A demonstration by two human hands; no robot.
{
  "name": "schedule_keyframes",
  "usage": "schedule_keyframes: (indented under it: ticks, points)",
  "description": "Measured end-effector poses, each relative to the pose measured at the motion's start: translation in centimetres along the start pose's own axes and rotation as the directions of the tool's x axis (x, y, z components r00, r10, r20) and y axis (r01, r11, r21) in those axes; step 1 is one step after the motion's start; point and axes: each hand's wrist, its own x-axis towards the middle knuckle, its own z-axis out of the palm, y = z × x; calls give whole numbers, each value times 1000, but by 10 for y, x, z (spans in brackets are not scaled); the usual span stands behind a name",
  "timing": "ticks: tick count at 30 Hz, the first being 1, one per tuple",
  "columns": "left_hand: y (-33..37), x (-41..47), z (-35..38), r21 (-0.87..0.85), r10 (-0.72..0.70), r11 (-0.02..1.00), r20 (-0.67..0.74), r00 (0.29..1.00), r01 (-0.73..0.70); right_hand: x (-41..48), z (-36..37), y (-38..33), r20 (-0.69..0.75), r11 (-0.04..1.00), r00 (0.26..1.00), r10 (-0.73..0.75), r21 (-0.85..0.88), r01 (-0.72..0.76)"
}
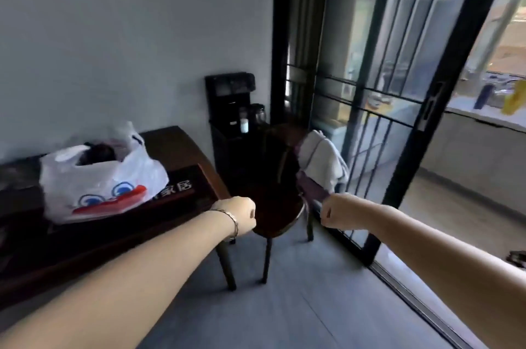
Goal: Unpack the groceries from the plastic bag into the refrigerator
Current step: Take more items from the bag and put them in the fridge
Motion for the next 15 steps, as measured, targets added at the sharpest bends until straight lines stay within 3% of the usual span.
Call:
schedule_keyframes:
  ticks: [9, 12, 15]
  points:
    - [-234, 24, -12, -91, -377, 925, -127, 917, 368, 201, -25, -170, -46, 930, 931, -363, 52, 365]
    - [-285, 46, -14, -124, -496, 866, -111, 861, 484, 263, -31, -208, -6, 886, 888, -459, 63, 459]
    - [-321, 69, -29, -242, -604, 792, -187, 775, 560, 318, -44, -246, 21, 849, 850, -527, 65, 524]
